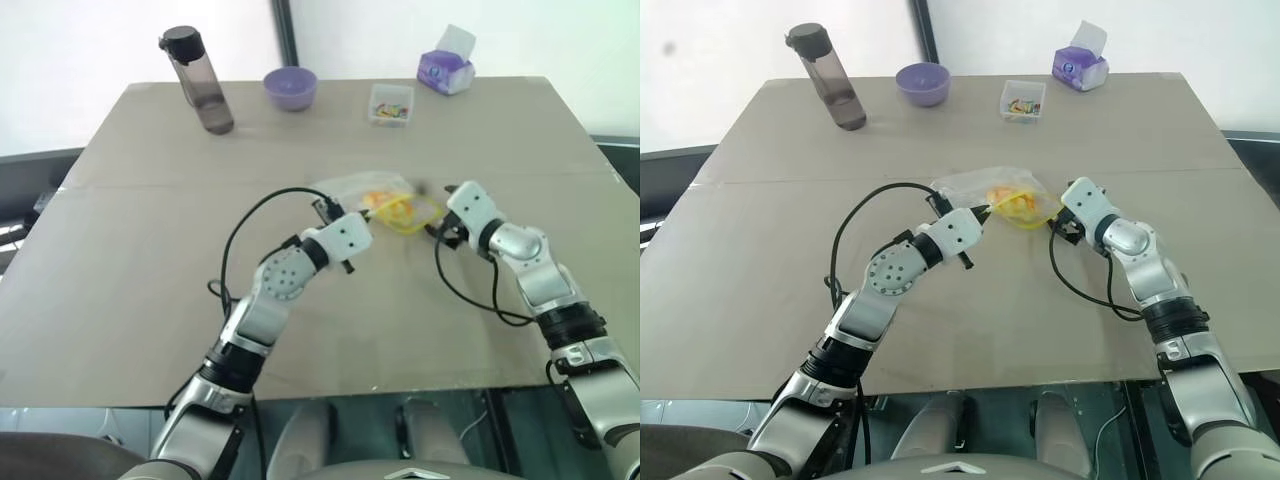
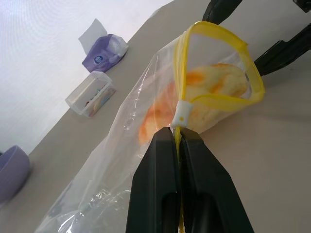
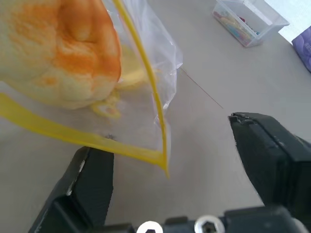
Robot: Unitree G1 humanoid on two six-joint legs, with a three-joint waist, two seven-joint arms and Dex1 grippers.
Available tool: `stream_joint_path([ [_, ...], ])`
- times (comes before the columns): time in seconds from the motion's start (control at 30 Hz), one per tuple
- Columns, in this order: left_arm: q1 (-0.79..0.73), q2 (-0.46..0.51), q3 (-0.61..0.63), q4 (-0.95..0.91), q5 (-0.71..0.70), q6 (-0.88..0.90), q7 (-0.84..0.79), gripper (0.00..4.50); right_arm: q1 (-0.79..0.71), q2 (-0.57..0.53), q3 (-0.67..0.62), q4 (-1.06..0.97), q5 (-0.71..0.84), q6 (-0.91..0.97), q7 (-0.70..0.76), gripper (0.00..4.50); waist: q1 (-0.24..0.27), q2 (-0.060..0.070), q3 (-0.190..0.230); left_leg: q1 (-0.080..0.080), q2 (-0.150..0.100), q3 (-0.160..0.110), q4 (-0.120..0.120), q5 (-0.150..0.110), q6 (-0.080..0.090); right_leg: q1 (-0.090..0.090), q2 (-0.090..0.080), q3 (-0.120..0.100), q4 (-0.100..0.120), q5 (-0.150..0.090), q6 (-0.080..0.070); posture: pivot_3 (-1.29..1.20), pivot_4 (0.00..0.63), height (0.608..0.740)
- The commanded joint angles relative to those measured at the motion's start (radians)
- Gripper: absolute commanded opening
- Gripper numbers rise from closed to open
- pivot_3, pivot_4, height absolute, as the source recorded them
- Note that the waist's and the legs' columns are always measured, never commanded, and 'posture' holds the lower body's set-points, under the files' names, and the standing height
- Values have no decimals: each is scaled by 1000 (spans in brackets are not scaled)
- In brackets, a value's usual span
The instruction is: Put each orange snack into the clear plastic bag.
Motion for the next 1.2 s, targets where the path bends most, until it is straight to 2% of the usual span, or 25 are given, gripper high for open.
stream_joint_path([
  [0.03, -1, 2, 11, -41, -5, 0, 10, 0, -5, -17, -9, -13, -6, -52, 3, 2218, -3, 0, 0, 0, 0, 0, 0, 0, 0, 0, 0, 0, 0, 0, 0, 0, 150, 740],
  [0.17, 8, 2, 8, -48, -4, 3, 11, 0, 11, -15, -15, -26, -4, -58, 9, 262, -9, 0, 0, 0, 0, 0, 0, 0, 0, 0, 0, 0, 0, 0, 0, 0, 150, 740],
  [0.2, 9, 3, 7, -49, -4, 3, 10, 0, 12, -16, -15, -27, -7, -60, 6, 98, -10, 0, 0, 0, 0, 0, 0, 0, 0, 0, 0, 0, 0, 0, 0, 0, 150, 740],
  [0.47, 9, 5, 7, -44, -3, 0, 9, 0, 26, -15, -15, -54, -16, -71, -3, 98, -12, 0, 0, 0, 0, 0, 0, 0, 0, 0, 0, 0, 1, 0, 0, 0, 150, 740],
  [0.63, -29, -2, 29, -29, -4, 5, 33, 0, 2, -65, -68, -99, 1, -71, 0, 98, -10, 0, 0, 0, 0, 0, 0, 0, 0, 0, 0, 0, 1, 0, 0, 0, 150, 740],
  [0.73, -104, 1, 64, -34, -30, 30, 27, 0, -39, -115, -117, -170, 39, -37, 33, 98, -7, 0, 0, 0, 0, 0, 0, 0, 0, 0, 0, 0, 1, 0, 0, 0, 150, 740],
  [0.87, -239, 53, 99, -27, -65, 33, -37, 0, -107, -196, -170, -265, 99, 20, 117, 98, -11, 0, 1, -1, 0, 0, 0, 0, 0, 0, 0, 0, 0, 0, 0, 0, 150, 740],
  [1.03, -337, 58, 97, 21, -81, 43, -52, 0, -108, -311, -184, -340, 121, 95, 225, 98, -9, 1, 1, -1, 0, 0, -1, 0, 1, 0, 0, 0, -1, 0, 0, 0, 150, 740],
  [1.13, -287, 57, 48, 33, -71, 10, -74, 0, -50, -350, -179, -376, 142, 123, 288, 900, -8, 0, 1, -2, 0, 0, 0, -1, 2, 0, 0, 0, -2, 0, 0, 0, 150, 740],
  [1.2, -249, 56, 31, 33, -67, -3, -78, 0, 20, -391, -165, -442, 168, 166, 367, 1778, -8, 0, 1, -1, 0, 1, 0, -1, 2, 0, 0, 0, -2, 0, 0, 0, 150, 740],
])
